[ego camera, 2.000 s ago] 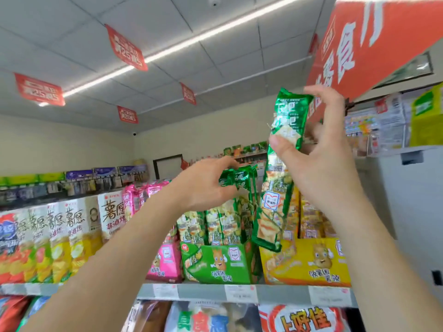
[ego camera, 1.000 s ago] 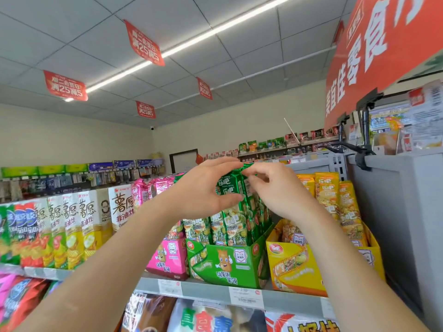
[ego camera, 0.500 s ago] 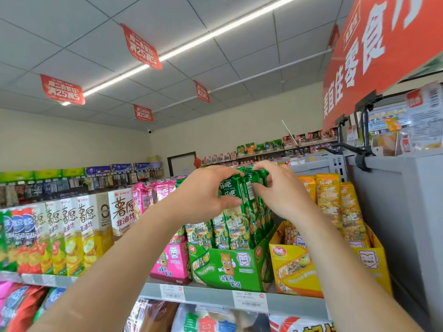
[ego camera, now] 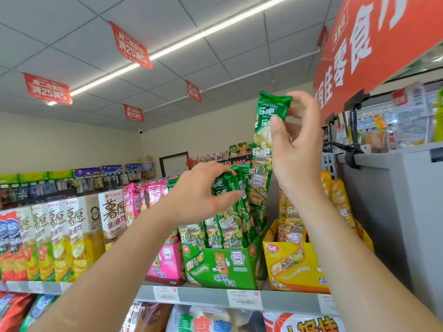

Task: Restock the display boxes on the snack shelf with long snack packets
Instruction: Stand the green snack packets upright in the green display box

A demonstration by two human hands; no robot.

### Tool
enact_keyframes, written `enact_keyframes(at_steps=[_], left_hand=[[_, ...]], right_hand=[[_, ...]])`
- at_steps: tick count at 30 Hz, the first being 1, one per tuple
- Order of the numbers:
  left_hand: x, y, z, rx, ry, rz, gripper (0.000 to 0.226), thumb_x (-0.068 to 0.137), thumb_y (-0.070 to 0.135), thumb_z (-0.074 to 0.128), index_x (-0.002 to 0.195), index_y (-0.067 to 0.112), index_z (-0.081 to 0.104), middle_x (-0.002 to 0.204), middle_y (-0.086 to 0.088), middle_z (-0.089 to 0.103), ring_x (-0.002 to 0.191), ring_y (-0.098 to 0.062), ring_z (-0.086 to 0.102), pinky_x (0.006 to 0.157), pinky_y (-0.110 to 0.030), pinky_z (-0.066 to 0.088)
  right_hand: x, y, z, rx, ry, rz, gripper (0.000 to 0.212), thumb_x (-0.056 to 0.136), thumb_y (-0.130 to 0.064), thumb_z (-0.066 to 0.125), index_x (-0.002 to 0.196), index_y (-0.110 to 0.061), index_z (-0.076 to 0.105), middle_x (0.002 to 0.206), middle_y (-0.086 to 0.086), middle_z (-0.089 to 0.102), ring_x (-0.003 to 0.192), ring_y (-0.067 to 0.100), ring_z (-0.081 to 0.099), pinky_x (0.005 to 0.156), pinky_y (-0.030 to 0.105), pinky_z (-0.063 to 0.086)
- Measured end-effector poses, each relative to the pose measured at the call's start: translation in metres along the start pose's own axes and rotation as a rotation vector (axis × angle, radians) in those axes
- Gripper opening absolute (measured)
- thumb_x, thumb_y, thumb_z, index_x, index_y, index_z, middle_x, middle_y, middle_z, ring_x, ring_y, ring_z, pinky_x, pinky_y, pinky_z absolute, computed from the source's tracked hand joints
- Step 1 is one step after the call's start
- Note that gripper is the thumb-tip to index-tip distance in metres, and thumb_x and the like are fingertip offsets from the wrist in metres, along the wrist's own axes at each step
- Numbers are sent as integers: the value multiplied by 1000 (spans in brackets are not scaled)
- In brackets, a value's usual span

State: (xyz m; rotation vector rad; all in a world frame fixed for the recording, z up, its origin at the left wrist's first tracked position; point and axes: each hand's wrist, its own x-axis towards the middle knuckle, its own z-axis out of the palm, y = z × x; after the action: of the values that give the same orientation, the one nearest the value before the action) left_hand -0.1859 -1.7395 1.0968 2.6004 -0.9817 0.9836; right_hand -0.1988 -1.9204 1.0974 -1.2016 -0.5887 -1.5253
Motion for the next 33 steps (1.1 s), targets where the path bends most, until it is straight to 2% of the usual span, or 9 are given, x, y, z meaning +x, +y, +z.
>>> enact_keyframes(at_steps=[4,7,10,14,18,20,24,28,33], left_hand=[[4,9,4,29,95,20,49,94,50,51,130,18,59,128,3,57,122,-17,45,103,-41,39],[6,14,3,60,96,37,52,93,49,52,138,23,49,130,3,57,121,-18,47,104,-45,39],[6,17,3,81,131,49,49,97,41,52,142,23,45,132,2,58,124,-20,48,107,-44,36],[-21,36,3,-262,447,49,27,99,25,47,117,23,67,105,13,67,102,-5,59,87,-14,41],[-74,60,14,-689,431,-20,28,93,46,51,95,29,73,77,-6,69,67,-23,63,60,-36,53],[-98,67,22,-810,432,-71,19,88,47,66,88,30,74,75,2,71,60,-15,63,55,-27,53],[-131,67,37,-1036,490,-274,11,75,30,70,78,22,77,68,9,72,61,2,62,56,-14,49],[-155,63,47,-1101,556,-399,22,76,31,69,80,12,79,76,-3,76,71,-18,69,65,-35,58],[-173,52,52,-1138,629,-542,30,74,38,77,86,12,79,72,-5,70,65,-16,59,60,-33,48]], right_hand=[[-8,-20,-5,124,118,-116,31,100,-1,45,132,0,41,116,9,56,93,1,58,75,17,47],[-20,-29,-15,201,121,-45,31,100,-4,48,130,-9,45,115,4,61,95,-4,61,79,15,48],[-36,-37,-26,332,-62,158,24,96,-8,55,118,-17,60,106,-8,71,96,-2,66,80,14,48],[-75,-38,-40,403,-266,353,21,91,-15,62,109,-22,68,105,-9,75,101,6,69,81,15,51],[-117,-41,-51,405,-319,473,22,83,-23,70,105,-19,69,104,-2,75,98,10,70,77,16,52],[-135,-44,-54,413,-336,517,22,81,-25,74,101,-19,69,101,1,75,93,11,71,73,17,53],[-162,-53,-59,377,-438,548,18,82,-26,73,100,-23,67,100,-4,74,88,6,70,71,14,52],[-186,-63,-61,308,-699,599,30,92,-51,57,121,-46,53,120,-16,66,104,-1,64,82,9,47],[-210,-74,-63,401,-930,747,32,89,-66,44,122,-69,45,121,-38,57,112,-21,50,83,-2,38]])
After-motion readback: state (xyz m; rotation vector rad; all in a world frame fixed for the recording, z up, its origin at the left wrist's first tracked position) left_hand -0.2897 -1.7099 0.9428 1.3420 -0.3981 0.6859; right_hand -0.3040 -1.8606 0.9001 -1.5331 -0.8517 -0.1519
